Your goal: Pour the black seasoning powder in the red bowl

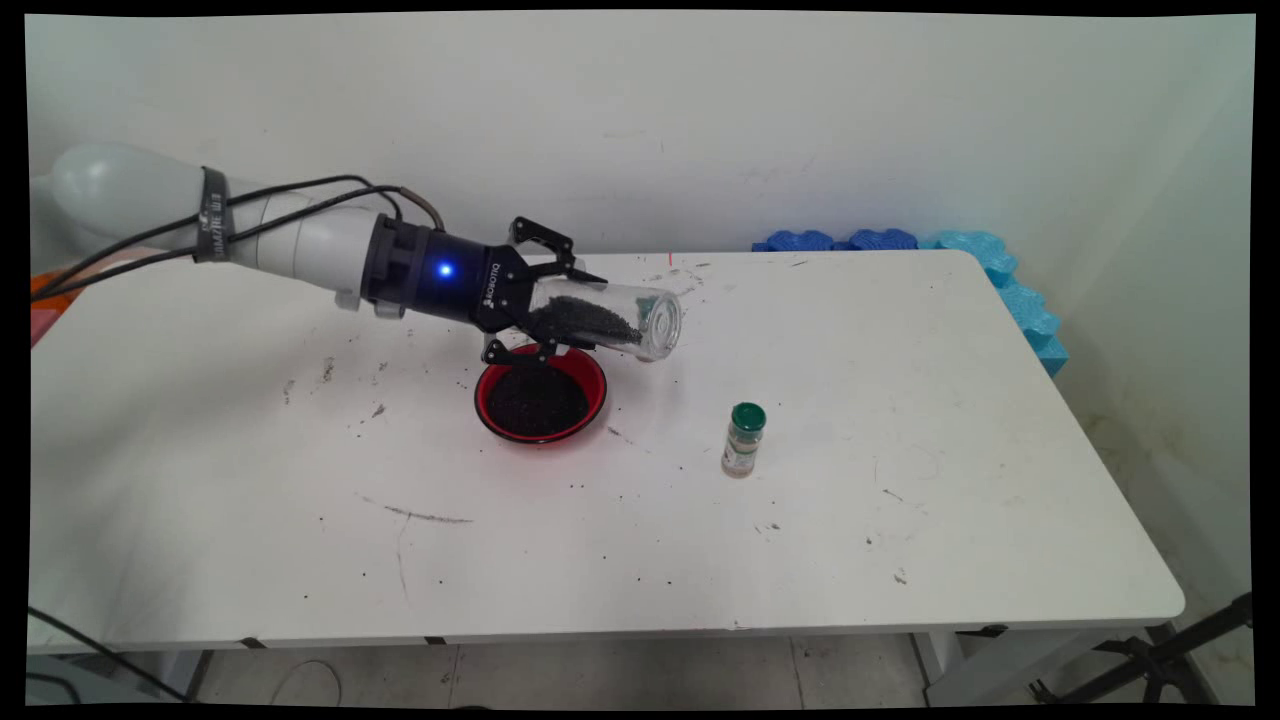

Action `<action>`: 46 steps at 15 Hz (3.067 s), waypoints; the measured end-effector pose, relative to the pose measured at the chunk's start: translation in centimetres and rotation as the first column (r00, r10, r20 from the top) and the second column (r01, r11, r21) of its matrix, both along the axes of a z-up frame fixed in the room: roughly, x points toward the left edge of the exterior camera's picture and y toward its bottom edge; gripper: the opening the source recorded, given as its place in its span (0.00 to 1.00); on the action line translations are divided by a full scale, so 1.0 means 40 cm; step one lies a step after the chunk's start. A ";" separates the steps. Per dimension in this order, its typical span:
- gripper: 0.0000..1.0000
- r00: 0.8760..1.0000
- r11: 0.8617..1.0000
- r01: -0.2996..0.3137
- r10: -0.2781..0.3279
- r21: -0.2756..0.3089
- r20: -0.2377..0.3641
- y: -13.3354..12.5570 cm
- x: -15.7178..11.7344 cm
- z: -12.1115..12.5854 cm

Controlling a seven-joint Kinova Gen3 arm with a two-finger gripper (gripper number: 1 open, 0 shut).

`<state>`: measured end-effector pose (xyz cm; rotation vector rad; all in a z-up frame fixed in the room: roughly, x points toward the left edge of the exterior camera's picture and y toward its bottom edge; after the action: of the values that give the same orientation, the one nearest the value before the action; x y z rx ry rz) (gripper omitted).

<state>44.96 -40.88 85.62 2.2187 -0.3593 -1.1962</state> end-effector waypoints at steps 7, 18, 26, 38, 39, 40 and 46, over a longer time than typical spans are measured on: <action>0.00 0.981 0.960 0.172 -0.145 -0.221 0.132 -0.020 -0.005 0.018; 0.00 0.856 0.716 0.493 -0.299 -0.495 0.421 -0.040 -0.018 0.081; 0.00 0.716 0.451 0.690 -0.306 -0.566 0.628 -0.035 -0.034 0.159; 0.00 0.503 0.045 0.863 -0.178 -0.503 0.846 0.000 -0.056 0.258; 0.00 0.485 0.008 0.871 -0.167 -0.491 0.858 0.007 -0.060 0.264; 0.00 0.472 -0.021 0.876 -0.163 -0.482 0.866 0.015 -0.064 0.268; 0.00 0.410 -0.227 0.875 -0.118 -0.427 0.904 0.064 -0.091 0.289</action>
<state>41.31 -38.33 97.16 0.8415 -2.0449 -0.1127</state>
